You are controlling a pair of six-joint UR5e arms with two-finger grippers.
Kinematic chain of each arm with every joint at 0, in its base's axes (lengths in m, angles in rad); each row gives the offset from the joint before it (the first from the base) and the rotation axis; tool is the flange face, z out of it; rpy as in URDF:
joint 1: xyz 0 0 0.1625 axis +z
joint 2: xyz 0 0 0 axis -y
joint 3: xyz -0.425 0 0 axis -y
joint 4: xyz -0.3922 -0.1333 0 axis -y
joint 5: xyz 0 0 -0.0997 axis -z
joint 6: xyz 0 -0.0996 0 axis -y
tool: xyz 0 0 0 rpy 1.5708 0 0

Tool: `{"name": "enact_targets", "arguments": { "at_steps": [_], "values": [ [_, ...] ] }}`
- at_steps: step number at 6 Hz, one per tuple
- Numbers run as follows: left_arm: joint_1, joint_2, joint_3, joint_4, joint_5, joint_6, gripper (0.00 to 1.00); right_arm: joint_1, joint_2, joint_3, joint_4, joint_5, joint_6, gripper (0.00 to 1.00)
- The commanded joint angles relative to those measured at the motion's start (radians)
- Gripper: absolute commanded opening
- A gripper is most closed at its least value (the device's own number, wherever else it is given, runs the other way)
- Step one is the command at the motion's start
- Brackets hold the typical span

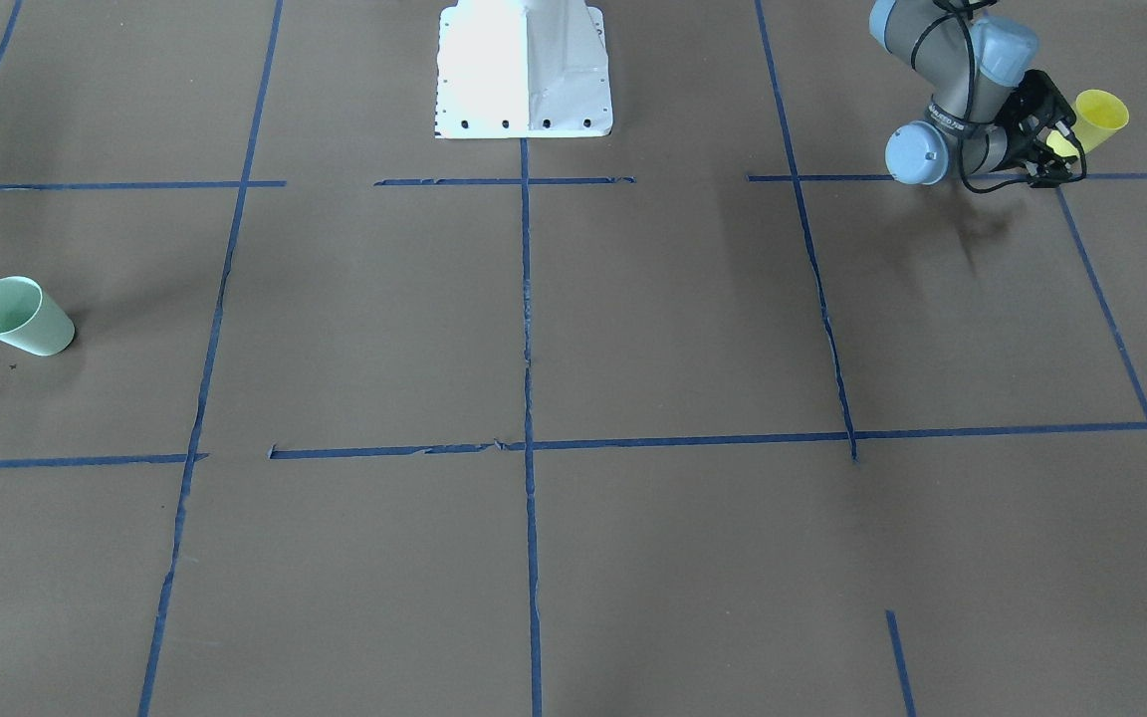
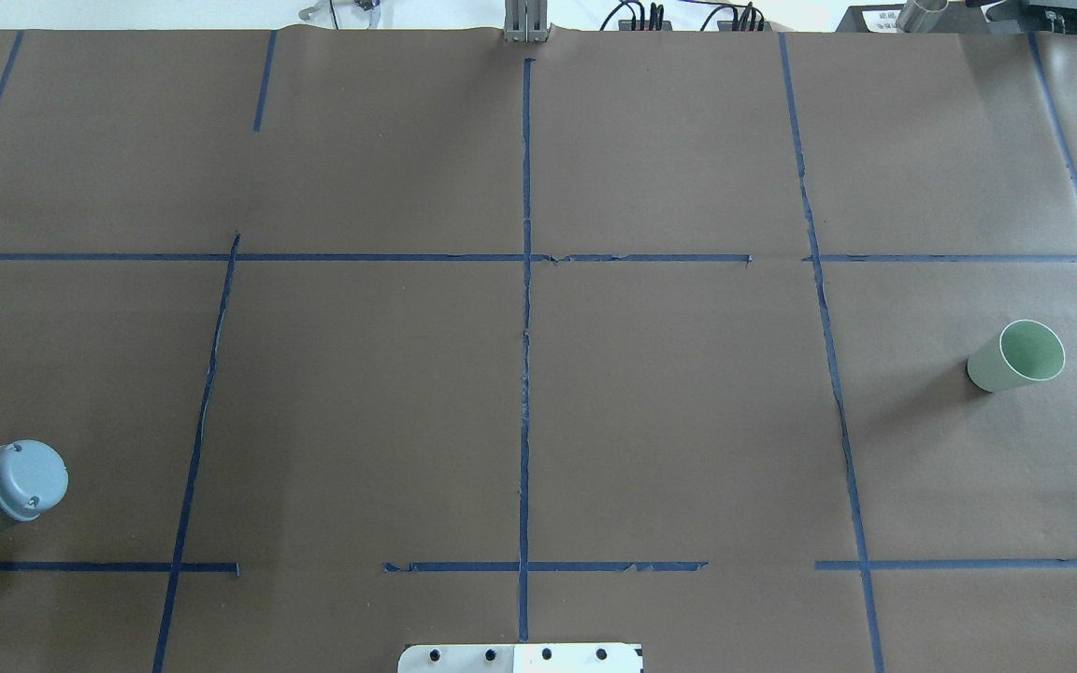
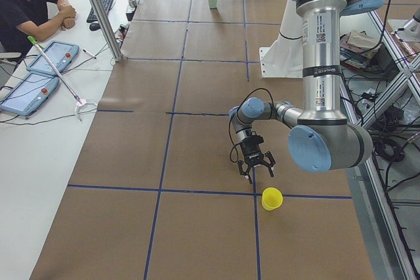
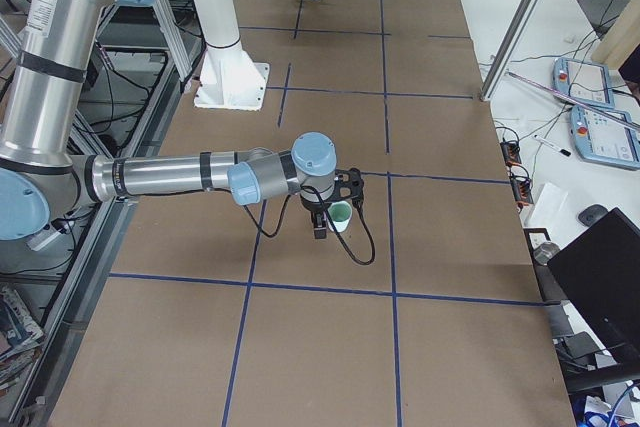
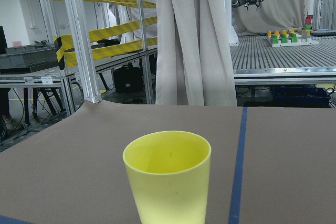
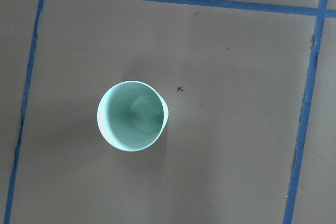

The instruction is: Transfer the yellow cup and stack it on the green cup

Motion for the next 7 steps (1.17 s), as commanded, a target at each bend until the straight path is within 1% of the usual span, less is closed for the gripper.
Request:
{"name": "enact_targets", "arguments": {
  "at_steps": [1,3,4,5,6,7],
  "values": [
    [0.037,-0.001,0.119,-0.071,0.000,-0.058,1.00,0.000,-0.001,0.002,0.000,0.000,0.000,1.00],
    [0.059,0.027,0.125,-0.099,-0.003,-0.063,1.00,0.000,-0.001,0.002,0.012,0.000,0.000,1.00],
    [0.062,0.062,0.127,-0.119,-0.001,-0.077,0.98,0.000,-0.003,0.002,0.024,0.001,0.001,1.00],
    [0.073,0.096,0.129,-0.165,0.003,-0.077,0.98,-0.002,-0.009,0.002,0.026,0.003,0.002,1.00],
    [0.079,0.096,0.176,-0.202,0.002,-0.080,0.98,-0.003,-0.009,0.002,0.026,0.005,0.003,1.00],
    [0.083,0.096,0.207,-0.231,0.005,-0.103,0.80,-0.005,-0.009,0.002,0.026,0.005,0.003,1.00]
  ]
}}
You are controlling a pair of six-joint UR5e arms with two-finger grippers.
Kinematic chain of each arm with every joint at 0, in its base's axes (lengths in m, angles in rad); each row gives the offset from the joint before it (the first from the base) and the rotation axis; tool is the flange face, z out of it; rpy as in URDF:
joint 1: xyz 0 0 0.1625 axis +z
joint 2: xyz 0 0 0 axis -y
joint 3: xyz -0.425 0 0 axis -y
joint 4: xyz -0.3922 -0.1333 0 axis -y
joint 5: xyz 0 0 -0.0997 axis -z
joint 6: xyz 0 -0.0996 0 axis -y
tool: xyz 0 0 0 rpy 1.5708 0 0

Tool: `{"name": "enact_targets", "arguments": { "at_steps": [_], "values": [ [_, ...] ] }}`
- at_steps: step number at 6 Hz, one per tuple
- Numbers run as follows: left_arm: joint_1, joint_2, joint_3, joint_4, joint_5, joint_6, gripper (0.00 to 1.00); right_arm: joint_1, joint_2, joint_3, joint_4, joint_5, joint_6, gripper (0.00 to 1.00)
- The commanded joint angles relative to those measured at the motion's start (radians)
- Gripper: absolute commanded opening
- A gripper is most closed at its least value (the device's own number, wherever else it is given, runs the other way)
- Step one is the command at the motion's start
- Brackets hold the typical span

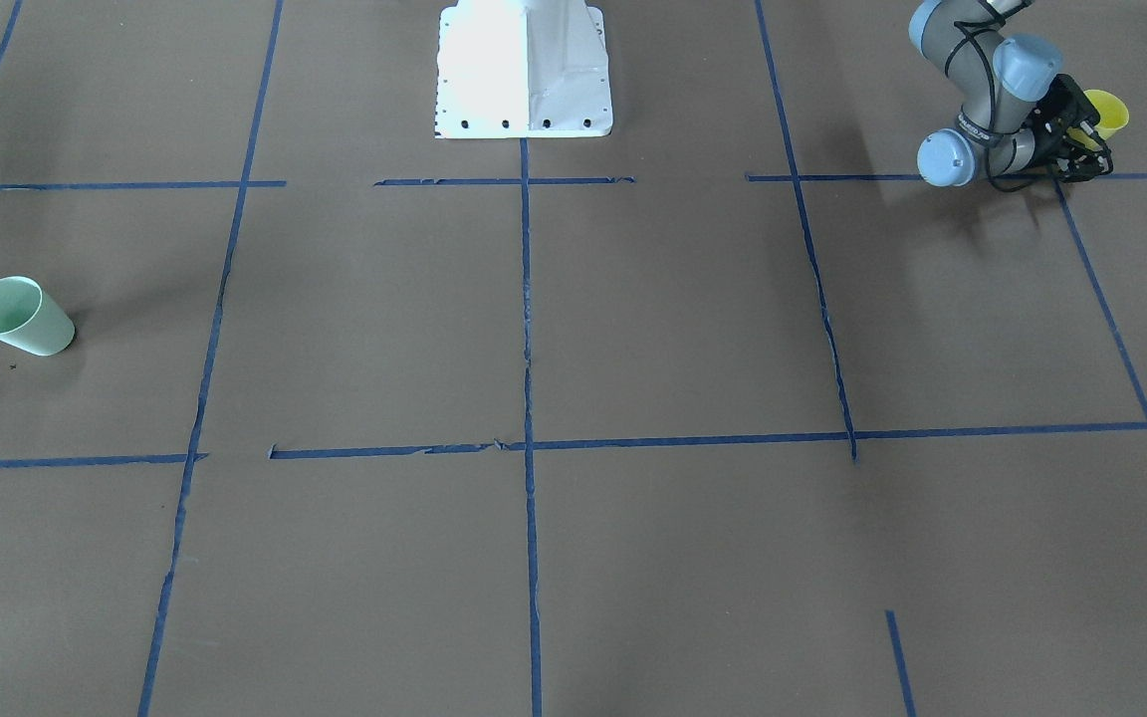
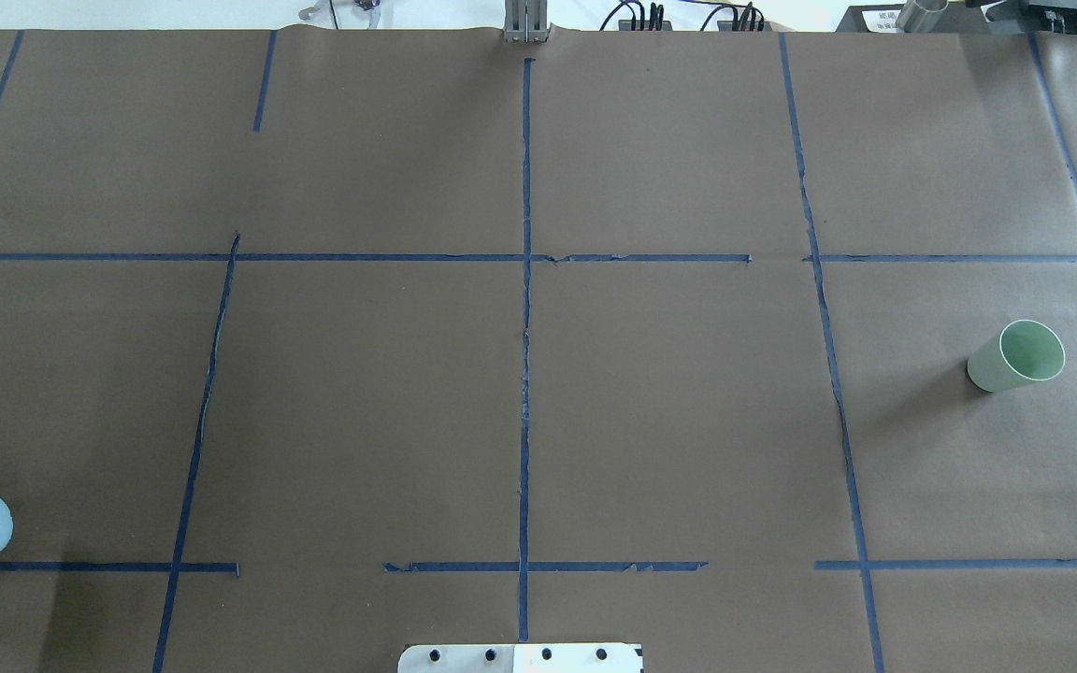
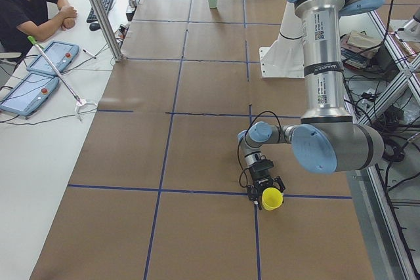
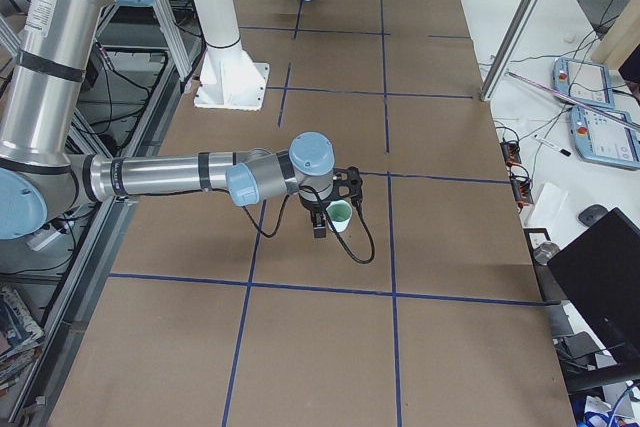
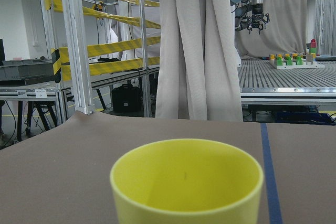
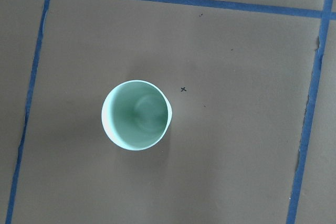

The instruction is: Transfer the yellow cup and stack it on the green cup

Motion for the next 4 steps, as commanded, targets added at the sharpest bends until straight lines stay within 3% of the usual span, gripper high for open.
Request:
{"name": "enact_targets", "arguments": {
  "at_steps": [1,2,3,4],
  "values": [
    [0.005,0.012,0.026,-0.033,0.002,-0.009,0.07,-0.004,0.001,0.000,0.000,0.002,0.002,1.00],
    [0.004,0.102,-0.050,-0.031,0.005,0.034,0.00,-0.006,0.002,0.000,0.000,0.002,0.005,1.00],
    [-0.002,0.180,-0.133,-0.027,0.016,0.088,0.00,-0.009,0.002,0.000,0.002,0.002,0.008,1.00],
    [-0.010,0.182,-0.172,-0.022,0.096,0.208,0.00,-0.011,0.002,0.000,0.008,0.005,0.010,1.00]
  ]
}}
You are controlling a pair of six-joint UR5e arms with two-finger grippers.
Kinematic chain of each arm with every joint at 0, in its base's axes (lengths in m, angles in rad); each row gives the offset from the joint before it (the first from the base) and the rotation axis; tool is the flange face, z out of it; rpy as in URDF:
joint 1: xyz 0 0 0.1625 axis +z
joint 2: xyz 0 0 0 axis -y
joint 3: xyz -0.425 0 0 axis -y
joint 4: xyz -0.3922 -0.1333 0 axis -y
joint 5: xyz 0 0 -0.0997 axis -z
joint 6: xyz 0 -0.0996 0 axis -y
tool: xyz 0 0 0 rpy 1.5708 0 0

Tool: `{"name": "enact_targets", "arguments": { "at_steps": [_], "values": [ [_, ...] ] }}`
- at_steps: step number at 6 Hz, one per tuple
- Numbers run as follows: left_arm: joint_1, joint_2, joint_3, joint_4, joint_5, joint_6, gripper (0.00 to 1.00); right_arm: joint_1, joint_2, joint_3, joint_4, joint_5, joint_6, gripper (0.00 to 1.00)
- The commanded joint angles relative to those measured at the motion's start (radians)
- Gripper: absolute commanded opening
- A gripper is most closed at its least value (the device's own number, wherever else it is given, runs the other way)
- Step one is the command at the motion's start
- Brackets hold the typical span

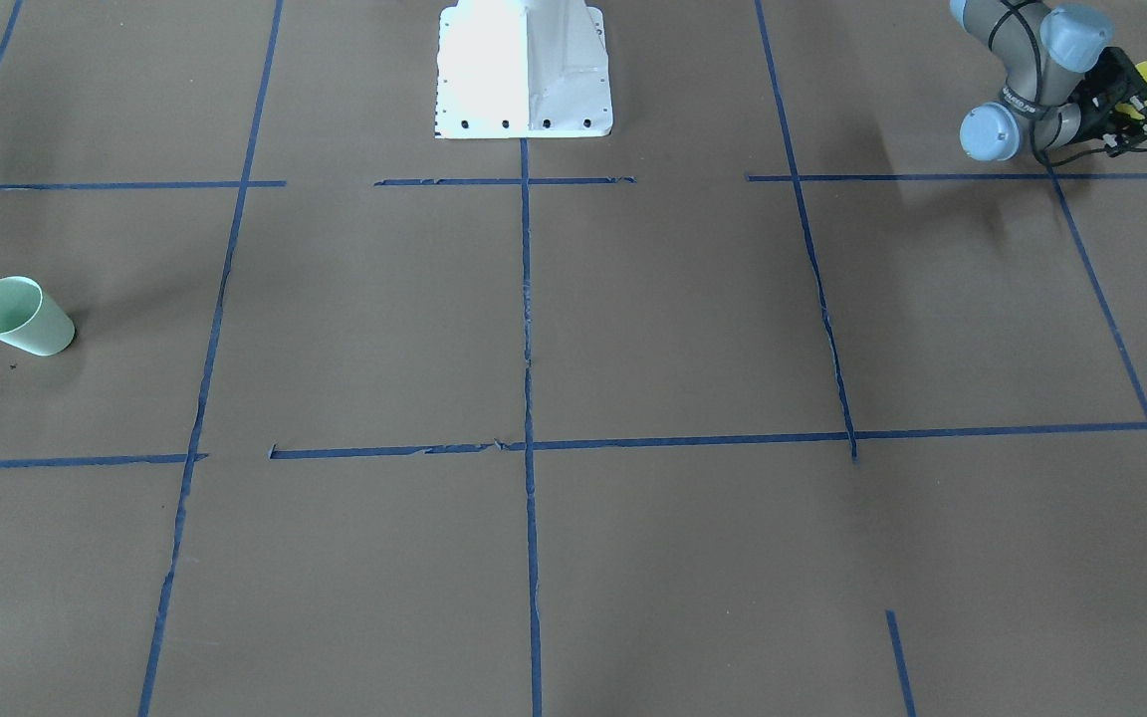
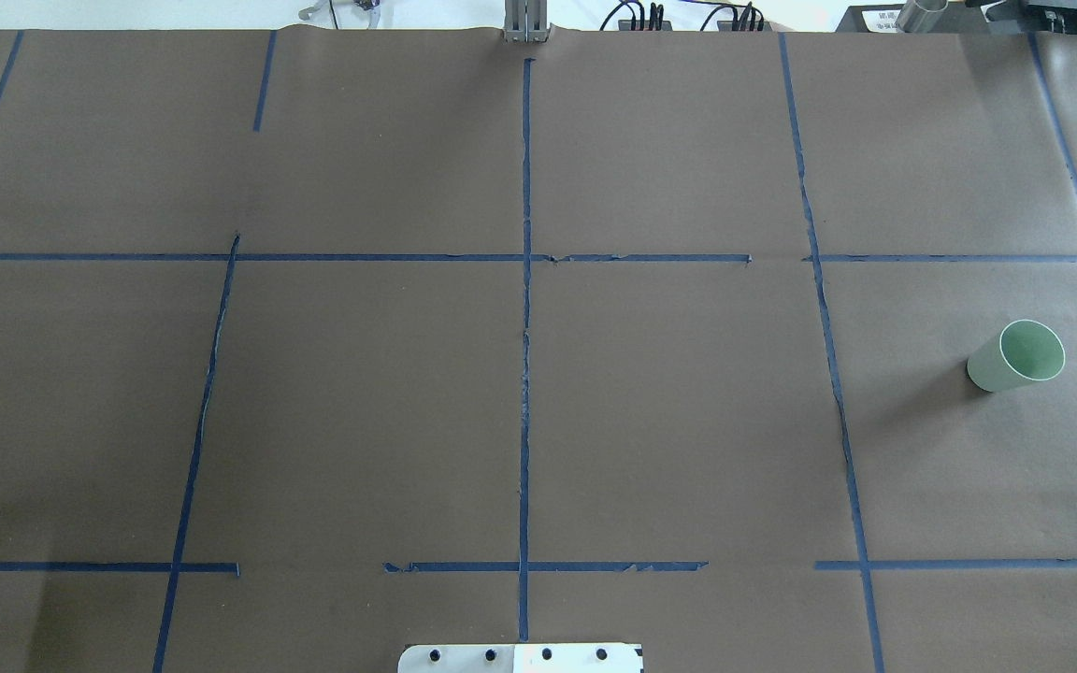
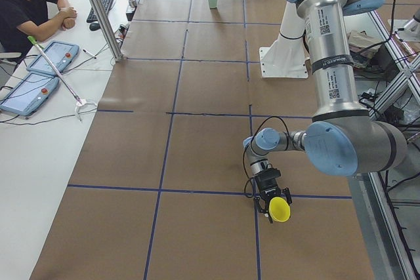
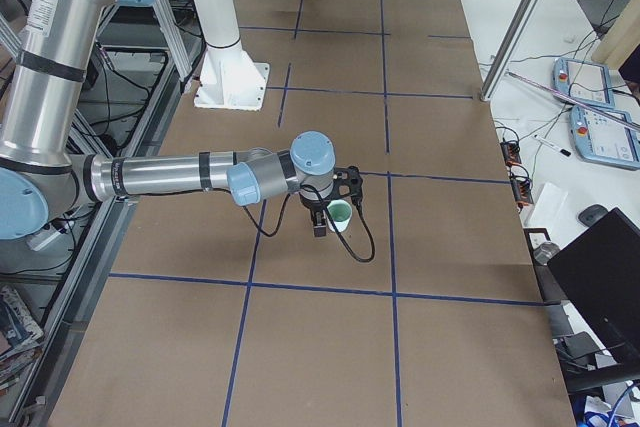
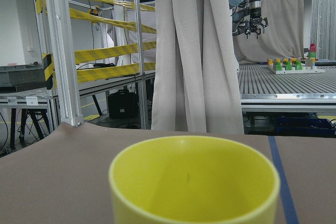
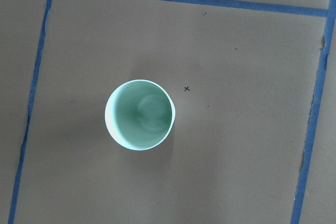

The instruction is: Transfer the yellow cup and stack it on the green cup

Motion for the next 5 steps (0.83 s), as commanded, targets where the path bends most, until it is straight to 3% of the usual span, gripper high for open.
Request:
{"name": "enact_targets", "arguments": {
  "at_steps": [1,2,3,5],
  "values": [
    [-0.089,0.009,-0.061,0.004,0.198,0.263,0.00,-0.003,0.003,0.000,0.009,0.017,0.005,1.00],
    [-0.191,-0.068,-0.093,0.003,0.353,0.409,0.00,-0.003,0.006,0.000,0.024,0.033,0.016,1.00],
    [-0.259,-0.171,-0.099,0.004,0.446,0.518,0.00,-0.003,0.009,0.002,0.055,0.033,0.022,1.00],
    [-0.276,-0.399,-0.101,-0.005,0.532,0.783,0.00,-0.042,0.087,-0.005,0.078,0.022,0.118,1.00]
  ]
}}
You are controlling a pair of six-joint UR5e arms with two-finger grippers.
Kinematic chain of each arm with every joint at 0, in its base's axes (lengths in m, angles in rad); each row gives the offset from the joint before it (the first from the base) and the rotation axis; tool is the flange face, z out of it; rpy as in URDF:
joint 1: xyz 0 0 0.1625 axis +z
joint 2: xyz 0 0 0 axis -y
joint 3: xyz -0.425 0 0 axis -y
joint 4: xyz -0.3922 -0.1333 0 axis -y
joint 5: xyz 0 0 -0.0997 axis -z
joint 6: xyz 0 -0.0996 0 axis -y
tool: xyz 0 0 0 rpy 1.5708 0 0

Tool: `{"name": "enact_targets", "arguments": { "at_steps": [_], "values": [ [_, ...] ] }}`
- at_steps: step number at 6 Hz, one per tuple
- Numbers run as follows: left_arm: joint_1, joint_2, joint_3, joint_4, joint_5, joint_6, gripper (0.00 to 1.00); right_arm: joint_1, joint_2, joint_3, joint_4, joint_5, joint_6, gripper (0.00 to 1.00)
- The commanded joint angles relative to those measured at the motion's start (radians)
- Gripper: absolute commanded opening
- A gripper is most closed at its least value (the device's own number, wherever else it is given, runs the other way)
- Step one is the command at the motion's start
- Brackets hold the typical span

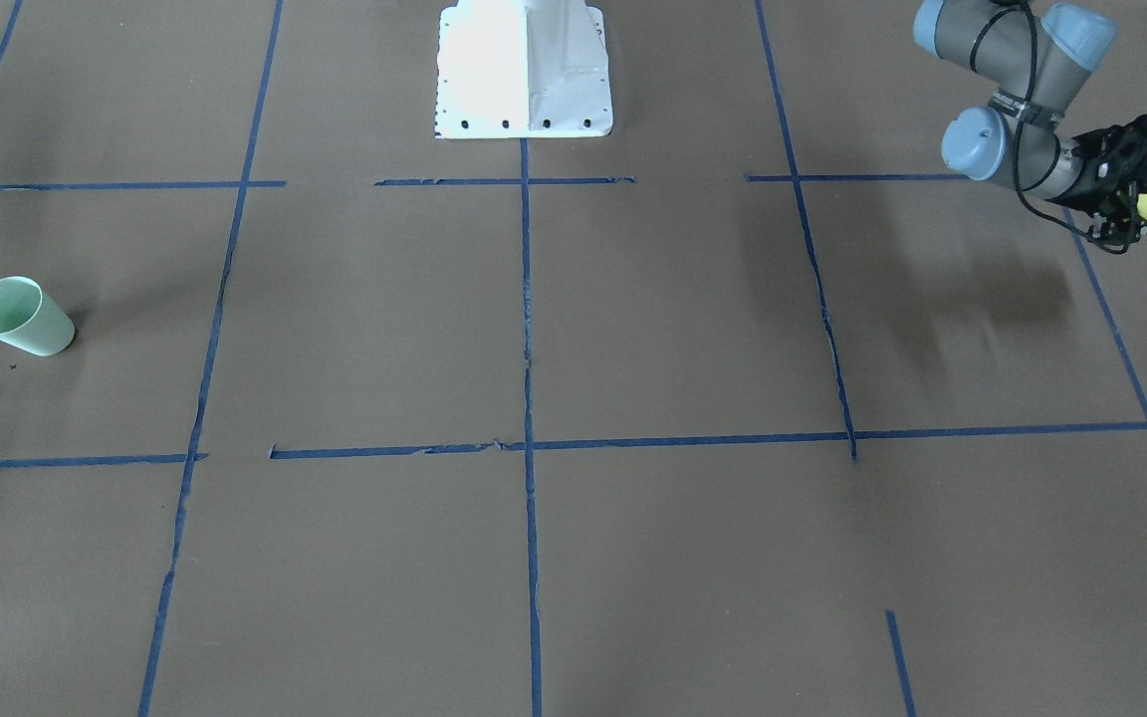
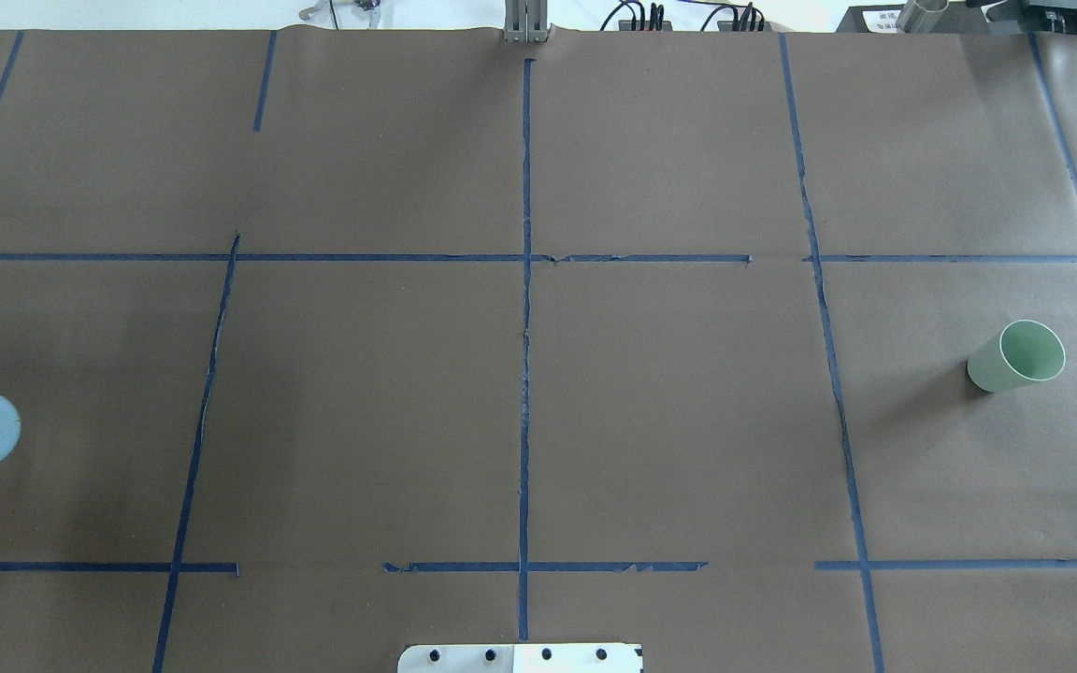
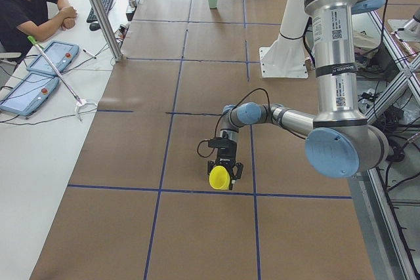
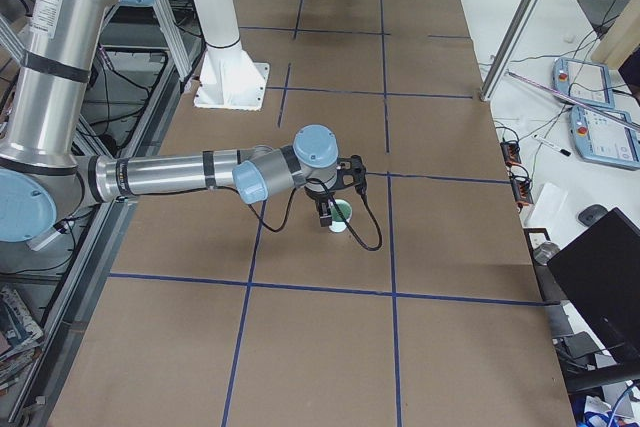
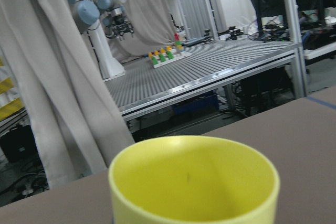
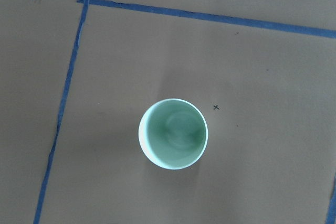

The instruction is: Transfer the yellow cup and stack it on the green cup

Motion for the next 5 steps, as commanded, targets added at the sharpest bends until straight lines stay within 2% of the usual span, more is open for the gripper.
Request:
{"name": "enact_targets", "arguments": {
  "at_steps": [1,2,3,4,5],
  "values": [
    [-0.015,-0.260,0.024,-0.054,0.131,0.260,0.00,-0.025,0.070,-0.001,0.011,0.001,0.082,1.00],
    [-0.017,-0.339,0.035,-0.184,0.181,0.454,0.01,-0.036,0.086,0.000,0.011,0.000,0.082,1.00],
    [-0.015,-0.372,0.042,-0.348,0.197,0.582,0.03,-0.048,0.125,-0.001,0.011,-0.002,0.082,1.00],
    [-0.007,-0.433,0.098,-0.606,0.185,0.732,0.03,-0.059,0.165,-0.001,0.009,-0.002,0.085,1.00],
    [-0.001,-0.508,0.156,-0.777,0.180,0.998,0.08,-0.099,0.219,-0.001,0.009,-0.001,0.118,1.00]
  ]
}}
